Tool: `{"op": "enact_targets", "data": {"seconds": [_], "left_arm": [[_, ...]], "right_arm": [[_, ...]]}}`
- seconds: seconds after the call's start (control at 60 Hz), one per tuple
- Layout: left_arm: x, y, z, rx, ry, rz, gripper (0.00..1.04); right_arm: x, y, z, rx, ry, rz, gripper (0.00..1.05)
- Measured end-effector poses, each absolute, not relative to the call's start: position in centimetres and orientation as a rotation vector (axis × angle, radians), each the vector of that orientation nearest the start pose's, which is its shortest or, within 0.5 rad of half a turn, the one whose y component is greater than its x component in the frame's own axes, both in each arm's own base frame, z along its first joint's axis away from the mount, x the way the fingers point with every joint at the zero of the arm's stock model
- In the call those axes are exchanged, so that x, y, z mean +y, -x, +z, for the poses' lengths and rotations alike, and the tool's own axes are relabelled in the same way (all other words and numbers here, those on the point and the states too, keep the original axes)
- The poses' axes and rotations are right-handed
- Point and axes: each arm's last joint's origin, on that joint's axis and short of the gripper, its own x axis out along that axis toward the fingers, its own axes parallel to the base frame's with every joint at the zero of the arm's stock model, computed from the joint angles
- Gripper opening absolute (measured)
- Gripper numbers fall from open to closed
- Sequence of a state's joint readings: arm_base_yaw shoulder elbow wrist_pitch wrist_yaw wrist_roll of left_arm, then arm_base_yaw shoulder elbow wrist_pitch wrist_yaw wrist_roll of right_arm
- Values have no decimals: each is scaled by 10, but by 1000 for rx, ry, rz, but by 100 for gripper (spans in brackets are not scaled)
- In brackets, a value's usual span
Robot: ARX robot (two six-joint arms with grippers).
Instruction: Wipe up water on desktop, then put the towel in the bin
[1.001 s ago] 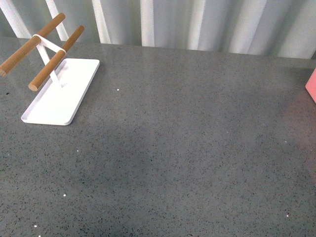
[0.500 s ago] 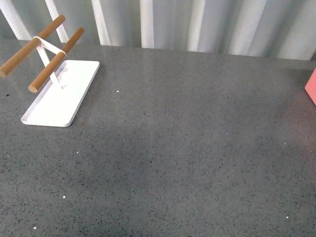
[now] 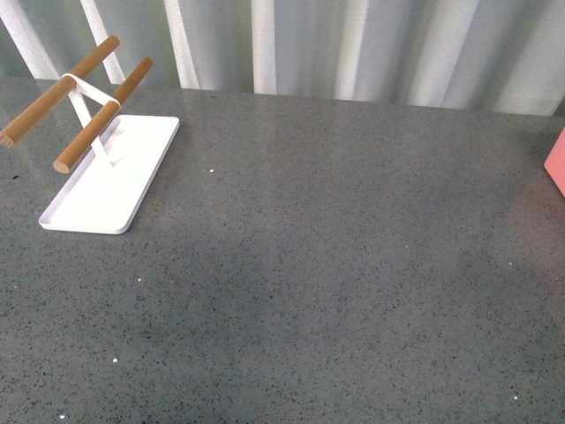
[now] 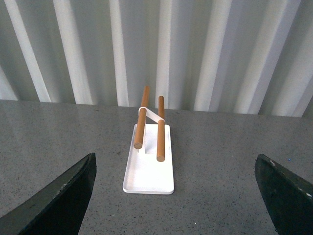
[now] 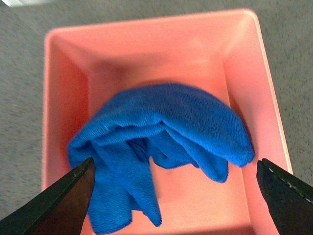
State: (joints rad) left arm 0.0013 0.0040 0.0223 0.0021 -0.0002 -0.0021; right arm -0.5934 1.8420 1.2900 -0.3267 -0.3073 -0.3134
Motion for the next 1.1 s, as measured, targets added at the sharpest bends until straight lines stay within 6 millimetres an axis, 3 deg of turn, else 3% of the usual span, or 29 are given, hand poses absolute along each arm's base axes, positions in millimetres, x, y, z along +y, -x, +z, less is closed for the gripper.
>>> {"op": "enact_targets", "data": {"seconds": [0.133,0.217,0.384,0.5,0.567,0.734,0.884,1.101], "left_arm": [[0,-97,171,-20,2,1,98],[0,-97,171,-20,2,1,98],[0,-97,171,-20,2,1,98],[0,-97,171,-20,2,1,98],[0,-97,171,-20,2,2,98],[0,-97,171,-20,2,1,98],[0,-97,171,-20,2,2,98],[0,-97,171,-21,2,1,98]], "right_arm": [[-211,-325,185,841,-116,-117,98],[-208,-325,189,781,-99,-108,98],[-181,-320,237,540,21,-43,98],[-138,-300,281,357,88,84,98],[-102,-277,292,291,110,206,98],[-50,-236,267,297,116,318,97],[-20,-203,234,40,82,30,71],[-9,-176,207,12,29,-11,33]]}}
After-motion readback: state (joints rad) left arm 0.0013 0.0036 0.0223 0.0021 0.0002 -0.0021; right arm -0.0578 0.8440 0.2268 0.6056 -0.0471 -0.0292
